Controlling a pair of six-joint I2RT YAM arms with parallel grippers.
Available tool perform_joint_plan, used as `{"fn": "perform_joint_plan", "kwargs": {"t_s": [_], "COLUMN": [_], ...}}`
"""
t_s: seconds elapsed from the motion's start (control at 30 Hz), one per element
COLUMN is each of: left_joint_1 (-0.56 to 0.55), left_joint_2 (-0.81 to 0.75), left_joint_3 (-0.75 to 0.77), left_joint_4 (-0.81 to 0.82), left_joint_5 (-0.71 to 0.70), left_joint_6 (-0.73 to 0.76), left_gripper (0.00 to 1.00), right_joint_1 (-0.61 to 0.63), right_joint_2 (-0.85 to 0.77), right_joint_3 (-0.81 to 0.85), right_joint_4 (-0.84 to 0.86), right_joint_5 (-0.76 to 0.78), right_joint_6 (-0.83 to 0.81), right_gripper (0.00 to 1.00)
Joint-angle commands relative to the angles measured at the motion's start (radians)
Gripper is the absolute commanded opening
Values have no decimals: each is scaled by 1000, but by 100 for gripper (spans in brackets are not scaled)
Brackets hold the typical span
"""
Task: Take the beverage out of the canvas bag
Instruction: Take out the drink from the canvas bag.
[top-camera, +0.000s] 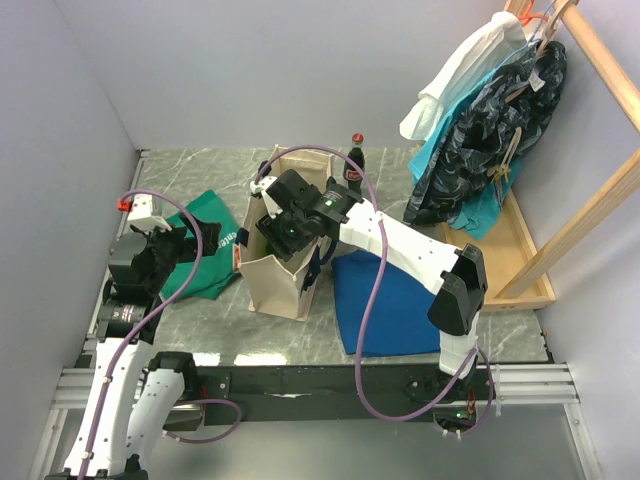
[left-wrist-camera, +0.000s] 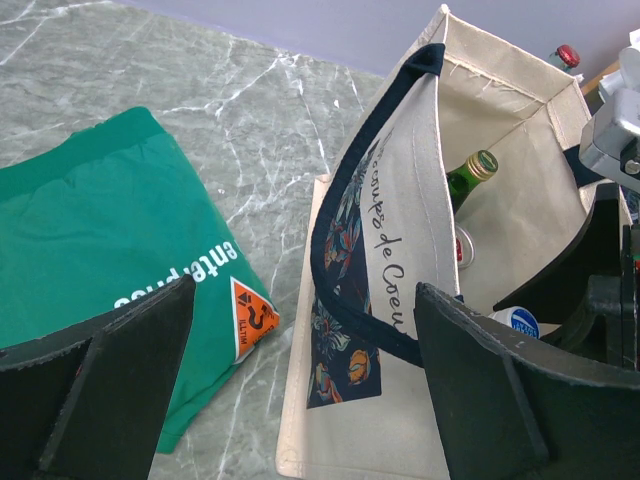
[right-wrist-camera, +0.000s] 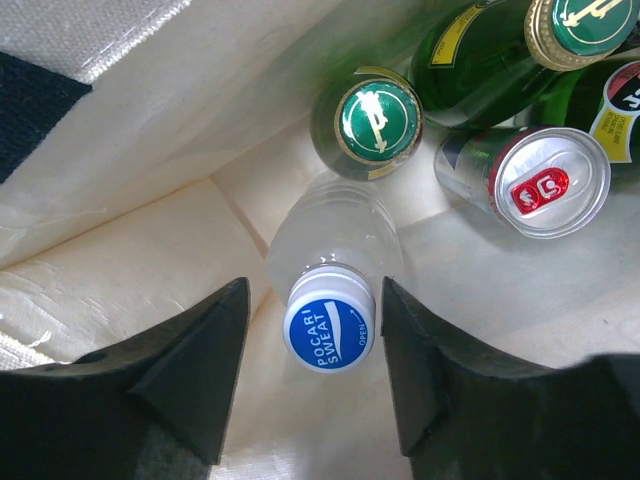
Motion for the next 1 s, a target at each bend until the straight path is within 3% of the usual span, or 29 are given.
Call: {"fn": "perform_joint_plan", "kwargs": {"t_s": [0.0, 0.23, 0.33, 0.5, 0.7, 0.97], "left_joint_1": [1, 0, 0, 1, 1, 1], "left_joint_2": [-6, -6, -7, -7, -7, -12], "left_joint_3": [17, 17, 17, 17, 17, 16], "left_joint_4": [18, 18, 18, 20, 18, 17], "left_joint_5": [3, 3, 1, 4, 3, 0], "left_joint_6": [18, 18, 18, 18, 18, 18], "left_gripper": [96, 96, 96, 96, 96, 96], "right_joint_1": [-1, -1, -1, 0, -1, 0], "right_joint_2": [4, 9, 9, 7, 14, 7], "right_joint_3": [47, 64, 67, 70, 64, 64], "right_joint_4": [-9, -31, -38, -44, -44, -38], "right_joint_5": [-12, -16, -9, -16, -33, -42], "right_joint_6": [-8, -10, -8, -10, -11, -14], "right_gripper": [60, 54, 62, 61, 45, 13]}}
